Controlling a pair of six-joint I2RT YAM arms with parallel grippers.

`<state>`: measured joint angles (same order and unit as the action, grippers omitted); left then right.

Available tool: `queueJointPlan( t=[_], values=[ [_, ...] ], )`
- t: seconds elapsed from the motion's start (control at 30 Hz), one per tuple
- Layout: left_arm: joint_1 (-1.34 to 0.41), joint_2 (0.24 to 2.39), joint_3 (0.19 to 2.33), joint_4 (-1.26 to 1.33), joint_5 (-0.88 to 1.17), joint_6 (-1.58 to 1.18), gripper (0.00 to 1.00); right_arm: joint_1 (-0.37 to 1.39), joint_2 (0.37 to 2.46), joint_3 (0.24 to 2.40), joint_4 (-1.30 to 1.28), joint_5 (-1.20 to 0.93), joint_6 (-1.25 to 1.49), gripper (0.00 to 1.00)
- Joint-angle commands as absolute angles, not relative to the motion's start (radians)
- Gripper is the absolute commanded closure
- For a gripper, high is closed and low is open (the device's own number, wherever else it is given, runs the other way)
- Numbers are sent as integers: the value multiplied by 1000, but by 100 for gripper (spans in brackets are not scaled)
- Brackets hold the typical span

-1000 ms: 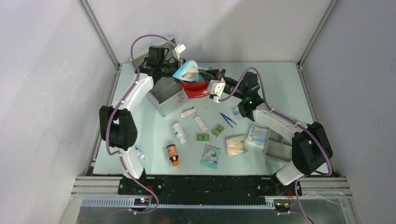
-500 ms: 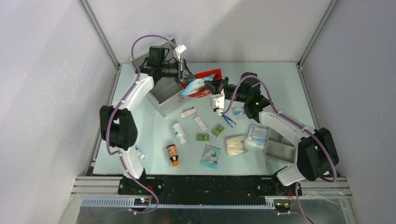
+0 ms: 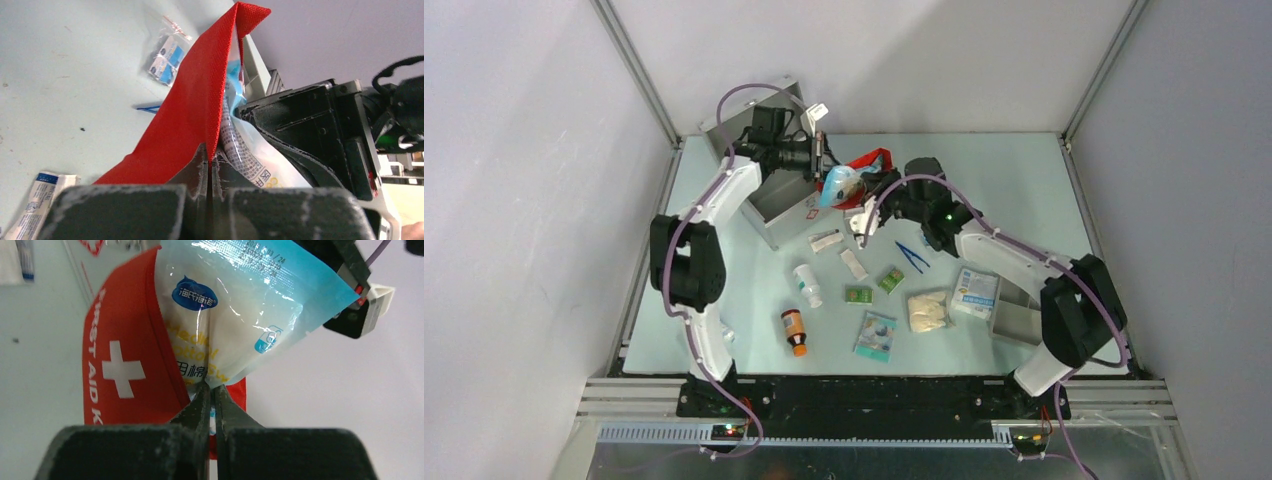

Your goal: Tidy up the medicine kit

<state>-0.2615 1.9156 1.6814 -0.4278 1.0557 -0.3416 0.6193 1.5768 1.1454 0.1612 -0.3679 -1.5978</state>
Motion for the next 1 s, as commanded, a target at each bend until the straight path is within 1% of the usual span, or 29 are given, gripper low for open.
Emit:
queueJointPlan(
  t=[0.0, 0.1, 0.13, 0.2, 0.27, 0.3, 0.33, 0.37, 0.4, 0.47, 0.5, 0.53, 0.57, 0.6, 0.63, 0.7, 0.83, 0.97],
  values=[
    [-274, 1938, 1740, -409, 1143, -399, 100, 625, 1667, 1264, -96, -85, -1766, 100],
    [-273, 1946, 1744, -409, 1135, -402, 100, 625, 1734, 1336, -264, 39, -1809, 100],
    [-271, 1946, 1744, -410, 1129, -402, 100, 621, 1744, 1341, -291, 48, -1809, 100],
    [-268, 1946, 1742, -408, 1119, -402, 100, 621, 1740, 1345, -265, 40, -1772, 100],
    [-263, 1946, 1739, -409, 1101, -401, 100, 620, 1714, 1347, -240, -26, -1686, 98],
    [-261, 1947, 1737, -410, 1082, -400, 100, 616, 1702, 1347, -248, -96, -1676, 94],
    [-259, 1948, 1735, -410, 1071, -398, 100, 606, 1674, 1347, -297, -134, -1673, 93],
    [-259, 1947, 1733, -410, 1053, -398, 100, 599, 1660, 1347, -334, -221, -1695, 90],
    [-256, 1948, 1731, -410, 1048, -398, 100, 587, 1635, 1343, -394, -257, -1722, 88],
    [-255, 1951, 1731, -410, 1043, -400, 100, 582, 1613, 1331, -426, -302, -1731, 82],
    [-256, 1952, 1731, -410, 1039, -400, 100, 583, 1608, 1328, -427, -315, -1724, 72],
    [-256, 1953, 1730, -410, 1039, -399, 100, 580, 1596, 1328, -412, -325, -1686, 66],
    [-256, 1953, 1730, -410, 1037, -399, 100, 576, 1589, 1327, -396, -359, -1657, 52],
    [-256, 1952, 1727, -410, 1035, -398, 100, 566, 1570, 1331, -364, -380, -1590, 46],
    [-256, 1951, 1727, -410, 1033, -397, 100, 560, 1554, 1337, -355, -422, -1559, 36],
    [-257, 1951, 1723, -411, 1034, -396, 100, 546, 1534, 1362, -372, -471, -1480, 31],
    [-257, 1953, 1728, -411, 1033, -393, 100, 530, 1513, 1442, -497, -566, -1337, 29],
    [-256, 1960, 1735, -412, 1033, -393, 100, 509, 1549, 1531, -505, -660, -1020, 31]
  ],
)
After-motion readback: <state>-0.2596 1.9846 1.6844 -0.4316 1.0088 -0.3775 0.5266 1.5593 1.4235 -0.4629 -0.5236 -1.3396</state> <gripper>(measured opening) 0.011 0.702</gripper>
